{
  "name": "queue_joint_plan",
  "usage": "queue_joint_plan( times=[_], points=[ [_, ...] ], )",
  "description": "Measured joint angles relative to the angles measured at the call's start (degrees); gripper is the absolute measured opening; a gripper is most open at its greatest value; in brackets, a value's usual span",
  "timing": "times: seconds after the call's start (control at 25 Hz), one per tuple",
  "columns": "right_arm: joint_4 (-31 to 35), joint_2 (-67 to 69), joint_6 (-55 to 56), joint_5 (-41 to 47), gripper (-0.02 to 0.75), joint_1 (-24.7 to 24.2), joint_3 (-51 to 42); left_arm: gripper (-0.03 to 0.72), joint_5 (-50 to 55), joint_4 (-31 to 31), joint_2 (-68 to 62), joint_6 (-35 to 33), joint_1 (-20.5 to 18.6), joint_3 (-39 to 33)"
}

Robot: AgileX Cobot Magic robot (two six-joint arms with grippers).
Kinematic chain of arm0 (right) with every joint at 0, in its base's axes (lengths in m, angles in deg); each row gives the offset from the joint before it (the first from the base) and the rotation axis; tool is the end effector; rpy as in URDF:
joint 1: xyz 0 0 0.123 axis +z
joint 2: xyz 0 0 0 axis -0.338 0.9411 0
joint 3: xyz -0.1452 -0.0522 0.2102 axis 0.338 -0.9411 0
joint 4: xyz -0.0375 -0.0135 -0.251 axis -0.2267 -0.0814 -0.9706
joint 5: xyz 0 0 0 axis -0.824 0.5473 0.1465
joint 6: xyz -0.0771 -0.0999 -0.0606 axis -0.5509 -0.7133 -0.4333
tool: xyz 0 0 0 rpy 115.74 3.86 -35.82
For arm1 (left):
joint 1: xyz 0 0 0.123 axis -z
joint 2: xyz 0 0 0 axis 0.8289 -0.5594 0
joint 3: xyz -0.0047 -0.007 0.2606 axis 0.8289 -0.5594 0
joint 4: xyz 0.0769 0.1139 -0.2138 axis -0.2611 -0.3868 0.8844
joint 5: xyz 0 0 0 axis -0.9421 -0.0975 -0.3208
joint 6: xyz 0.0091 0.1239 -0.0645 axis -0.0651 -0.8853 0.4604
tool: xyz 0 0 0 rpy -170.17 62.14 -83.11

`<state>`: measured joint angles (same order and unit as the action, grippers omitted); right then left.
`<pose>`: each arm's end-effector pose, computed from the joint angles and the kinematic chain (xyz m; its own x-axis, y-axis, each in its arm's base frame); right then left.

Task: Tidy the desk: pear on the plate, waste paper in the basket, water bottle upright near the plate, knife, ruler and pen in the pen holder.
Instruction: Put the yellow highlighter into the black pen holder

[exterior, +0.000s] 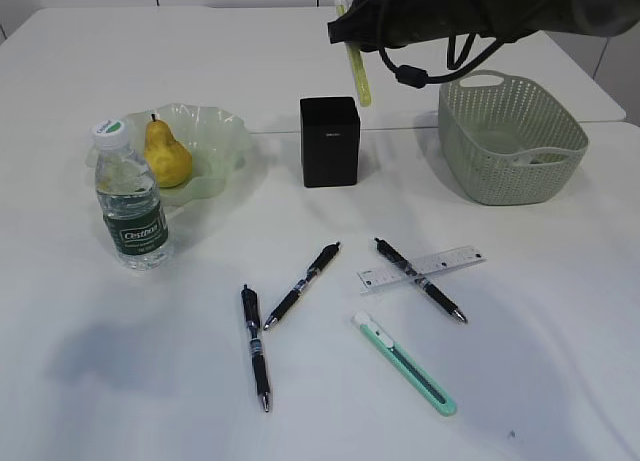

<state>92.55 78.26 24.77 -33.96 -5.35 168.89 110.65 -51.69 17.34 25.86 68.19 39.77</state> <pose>0.5222 0.1725 0.2239 -0.3432 -0.2024 -0.9172 -0.5171 0.8559 0.0047 0.2023 -0.0243 0.2342 -0.9612 0.0829 -0.2632 0.0583 0.9933 0.1000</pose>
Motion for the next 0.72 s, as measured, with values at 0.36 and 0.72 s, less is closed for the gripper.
queue_joint_plan(
  times=[0.36,0.72],
  points=[
    [15.02,5.36,-12.29,-0.85,0.165,0.00,6.14,0.544,0.00,0.00,0.00,0.00,0.00,0.00],
    [30.64,10.12,-29.44,-1.60,0.165,1.32,9.82,0.538,0.00,0.00,0.00,0.00,0.00,0.00]
  ],
)
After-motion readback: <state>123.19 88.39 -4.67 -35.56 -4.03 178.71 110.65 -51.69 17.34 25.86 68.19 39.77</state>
